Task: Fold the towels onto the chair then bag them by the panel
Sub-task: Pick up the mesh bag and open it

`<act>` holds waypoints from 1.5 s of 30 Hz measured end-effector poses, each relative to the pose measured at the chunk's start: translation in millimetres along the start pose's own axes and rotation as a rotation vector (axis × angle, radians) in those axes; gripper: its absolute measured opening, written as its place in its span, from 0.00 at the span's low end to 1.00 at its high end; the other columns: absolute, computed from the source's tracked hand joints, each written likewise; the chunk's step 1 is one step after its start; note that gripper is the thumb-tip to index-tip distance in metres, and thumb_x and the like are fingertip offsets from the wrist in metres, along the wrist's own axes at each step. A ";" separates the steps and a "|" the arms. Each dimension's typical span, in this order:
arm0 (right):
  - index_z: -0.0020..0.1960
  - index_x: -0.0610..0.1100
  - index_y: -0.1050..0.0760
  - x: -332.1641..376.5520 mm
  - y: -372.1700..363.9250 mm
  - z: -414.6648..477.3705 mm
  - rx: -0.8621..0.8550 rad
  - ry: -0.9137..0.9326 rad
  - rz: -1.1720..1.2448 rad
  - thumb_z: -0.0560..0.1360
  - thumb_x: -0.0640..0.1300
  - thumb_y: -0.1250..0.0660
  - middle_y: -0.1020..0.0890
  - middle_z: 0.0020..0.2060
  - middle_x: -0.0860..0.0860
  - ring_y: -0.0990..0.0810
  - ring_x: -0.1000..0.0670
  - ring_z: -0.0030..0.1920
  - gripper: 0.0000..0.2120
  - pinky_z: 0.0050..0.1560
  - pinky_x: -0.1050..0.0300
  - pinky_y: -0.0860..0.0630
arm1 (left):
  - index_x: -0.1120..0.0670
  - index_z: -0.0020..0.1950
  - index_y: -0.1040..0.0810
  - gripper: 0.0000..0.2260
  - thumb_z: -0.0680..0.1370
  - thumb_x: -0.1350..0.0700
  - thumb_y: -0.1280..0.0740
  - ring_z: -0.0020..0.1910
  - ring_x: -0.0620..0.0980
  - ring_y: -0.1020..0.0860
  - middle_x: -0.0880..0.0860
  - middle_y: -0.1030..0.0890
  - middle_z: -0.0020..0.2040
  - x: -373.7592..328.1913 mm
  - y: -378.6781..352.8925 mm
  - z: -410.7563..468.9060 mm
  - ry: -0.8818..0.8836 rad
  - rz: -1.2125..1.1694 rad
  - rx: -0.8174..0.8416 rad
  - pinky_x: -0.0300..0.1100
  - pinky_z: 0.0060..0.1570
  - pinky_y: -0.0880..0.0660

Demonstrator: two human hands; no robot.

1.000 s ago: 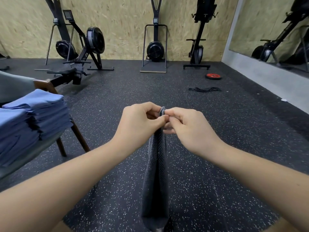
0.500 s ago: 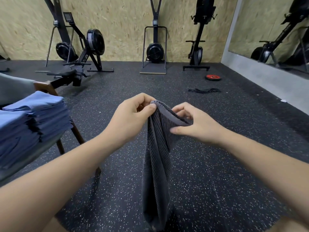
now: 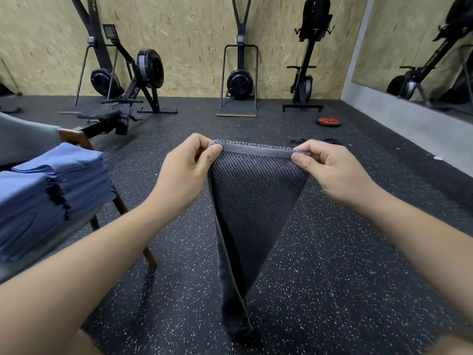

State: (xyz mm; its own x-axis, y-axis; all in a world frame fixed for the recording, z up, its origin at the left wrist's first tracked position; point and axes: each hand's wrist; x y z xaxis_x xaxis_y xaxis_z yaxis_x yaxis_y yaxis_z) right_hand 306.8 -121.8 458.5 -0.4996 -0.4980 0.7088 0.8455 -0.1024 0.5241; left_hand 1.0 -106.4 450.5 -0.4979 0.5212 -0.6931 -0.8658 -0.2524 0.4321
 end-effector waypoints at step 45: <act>0.51 0.50 0.18 29.0 -11.3 -7.7 0.129 0.124 -0.113 0.85 0.47 0.32 0.15 0.45 0.54 0.17 0.52 0.48 0.05 0.52 0.55 0.24 | 0.56 0.51 0.17 0.08 0.78 0.54 0.21 0.39 0.53 0.26 0.59 0.15 0.42 -11.2 -56.1 -40.8 0.038 -0.494 0.379 0.52 0.39 0.28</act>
State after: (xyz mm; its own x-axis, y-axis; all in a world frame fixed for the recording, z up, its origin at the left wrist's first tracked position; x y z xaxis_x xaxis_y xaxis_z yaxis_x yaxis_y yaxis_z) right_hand 284.2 -141.7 469.6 -0.5559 -0.5924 0.5831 0.7506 -0.0562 0.6584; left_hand 53.1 -131.3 410.4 -0.0506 0.4712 -0.8806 -0.9199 0.3212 0.2248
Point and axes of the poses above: each hand's wrist, its own z-axis towards the middle knuckle, its own y-axis out of the back of the hand, x = y × z
